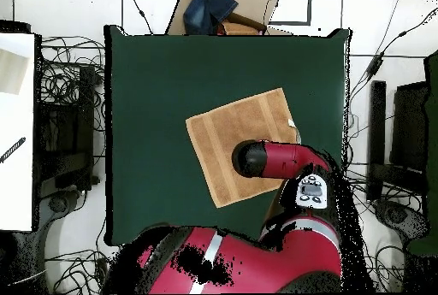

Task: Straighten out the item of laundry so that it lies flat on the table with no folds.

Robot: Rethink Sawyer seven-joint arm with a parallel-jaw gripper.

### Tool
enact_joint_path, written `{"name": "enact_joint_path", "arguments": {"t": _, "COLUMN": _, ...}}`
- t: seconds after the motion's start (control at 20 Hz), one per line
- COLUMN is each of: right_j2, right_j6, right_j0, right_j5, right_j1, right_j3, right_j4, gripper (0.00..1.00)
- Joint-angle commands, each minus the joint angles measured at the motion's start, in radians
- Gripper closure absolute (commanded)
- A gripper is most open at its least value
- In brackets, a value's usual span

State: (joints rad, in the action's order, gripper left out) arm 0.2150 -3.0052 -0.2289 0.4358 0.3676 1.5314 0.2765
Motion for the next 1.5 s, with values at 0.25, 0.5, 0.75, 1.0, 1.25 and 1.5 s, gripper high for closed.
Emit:
{"name": "enact_joint_path", "arguments": {"t": 0.25, "right_j2": -0.011, "right_j6": -0.096, "right_j0": 0.062, "right_j5": 0.091, "right_j1": -0.032, "right_j3": 0.058, "right_j4": -0.079, "gripper": 0.00}}
{"name": "enact_joint_path", "arguments": {"t": 0.5, "right_j2": 0.000, "right_j6": -0.102, "right_j0": 0.081, "right_j5": 0.090, "right_j1": -0.039, "right_j3": 0.058, "right_j4": -0.098, "gripper": 0.00}}
{"name": "enact_joint_path", "arguments": {"t": 0.75, "right_j2": 0.009, "right_j6": -0.097, "right_j0": 0.091, "right_j5": 0.094, "right_j1": -0.035, "right_j3": 0.064, "right_j4": -0.111, "gripper": 0.00}}
{"name": "enact_joint_path", "arguments": {"t": 1.0, "right_j2": 0.017, "right_j6": -0.092, "right_j0": 0.098, "right_j5": 0.094, "right_j1": -0.034, "right_j3": 0.068, "right_j4": -0.122, "gripper": 0.00}}
{"name": "enact_joint_path", "arguments": {"t": 1.25, "right_j2": 0.025, "right_j6": -0.101, "right_j0": 0.107, "right_j5": 0.086, "right_j1": -0.053, "right_j3": 0.058, "right_j4": -0.132, "gripper": 0.00}}
{"name": "enact_joint_path", "arguments": {"t": 1.5, "right_j2": 0.035, "right_j6": -0.128, "right_j0": 0.140, "right_j5": 0.091, "right_j1": -0.057, "right_j3": 0.064, "right_j4": -0.159, "gripper": 0.00}}
